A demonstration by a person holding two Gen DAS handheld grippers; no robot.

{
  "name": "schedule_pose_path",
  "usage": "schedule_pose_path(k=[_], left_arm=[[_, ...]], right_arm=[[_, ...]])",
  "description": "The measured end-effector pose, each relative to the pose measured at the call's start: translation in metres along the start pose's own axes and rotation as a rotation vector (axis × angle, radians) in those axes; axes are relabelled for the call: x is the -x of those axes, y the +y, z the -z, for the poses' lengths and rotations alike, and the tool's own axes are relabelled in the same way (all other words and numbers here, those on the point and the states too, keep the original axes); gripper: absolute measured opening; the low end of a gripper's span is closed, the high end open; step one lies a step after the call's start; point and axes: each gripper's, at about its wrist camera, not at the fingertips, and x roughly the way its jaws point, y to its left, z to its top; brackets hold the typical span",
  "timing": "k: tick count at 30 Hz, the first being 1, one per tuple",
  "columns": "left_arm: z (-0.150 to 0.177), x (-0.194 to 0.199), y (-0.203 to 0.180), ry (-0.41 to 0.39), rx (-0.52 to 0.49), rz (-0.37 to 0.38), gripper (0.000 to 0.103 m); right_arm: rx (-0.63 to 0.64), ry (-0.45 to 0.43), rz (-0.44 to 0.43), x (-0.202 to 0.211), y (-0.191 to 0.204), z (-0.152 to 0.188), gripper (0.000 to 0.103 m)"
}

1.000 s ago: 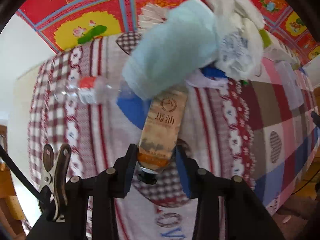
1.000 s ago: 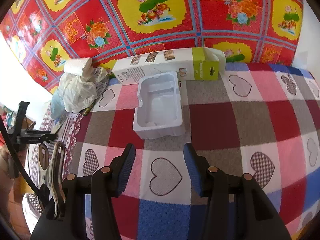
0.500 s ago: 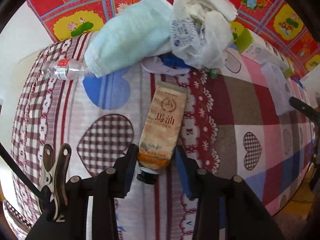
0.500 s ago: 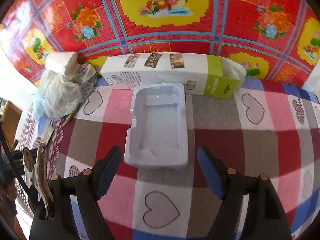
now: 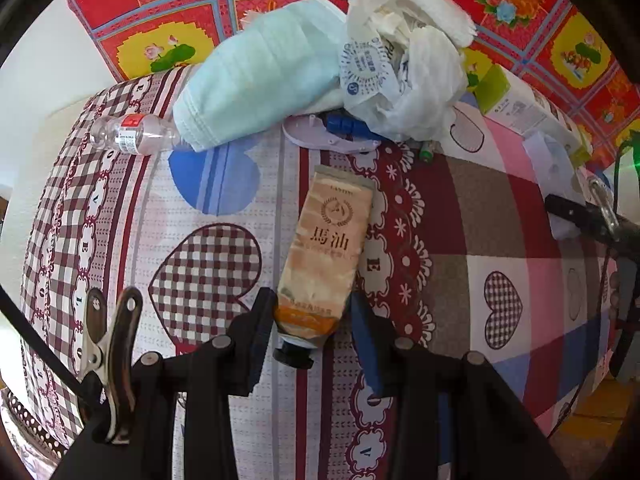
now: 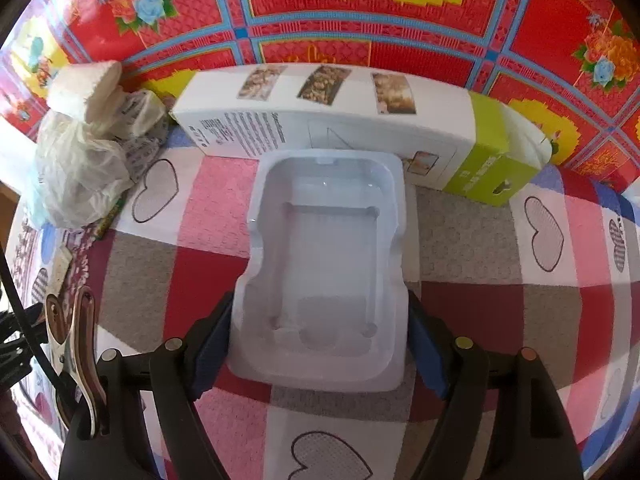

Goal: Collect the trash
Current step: 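Grasp the brown bottle with the left tool while the right tool grasps the white plastic tray, then lift the brown bottle and white tray with both tools off the bed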

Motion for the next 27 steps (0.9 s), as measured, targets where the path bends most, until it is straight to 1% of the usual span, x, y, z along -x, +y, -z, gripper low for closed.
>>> schedule_pose_path(k=[3,5,8,11,14,19,27], left_arm=[[0.003,0.002,0.005,0.001,0.021,0.019,0.04],[0.005,0.002,0.01,0.0,0.028,0.017,0.04],[0.01,0.003,0.008,-0.001,0.032,0.004,0.04],[0.015,0.002,0.002,0.003,0.033,0.02,0.04],[0.021,0.011,-0.013,-0.006,0.026,0.025,0.04],[0.025,0.02,-0.032,-0.023,0.009,0.059,0.04],[0.021,0.043,-0.081,-0.051,-0.062,0.107,0.04]], right_arm=[[0.004,0.001,0.004,-0.002,0.002,-0.001,0.08],[-0.005,0.002,-0.002,-0.002,0.001,-0.001,0.077],[-0.031,-0.005,-0.038,0.003,-0.002,0.001,0.075],[-0.041,-0.022,-0.043,0.008,-0.009,0.003,0.075],[-0.055,-0.042,-0.056,0.018,-0.014,0.008,0.075],[-0.067,-0.069,-0.064,0.038,-0.018,0.025,0.075],[-0.082,-0.084,-0.072,0.063,-0.024,0.057,0.075]])
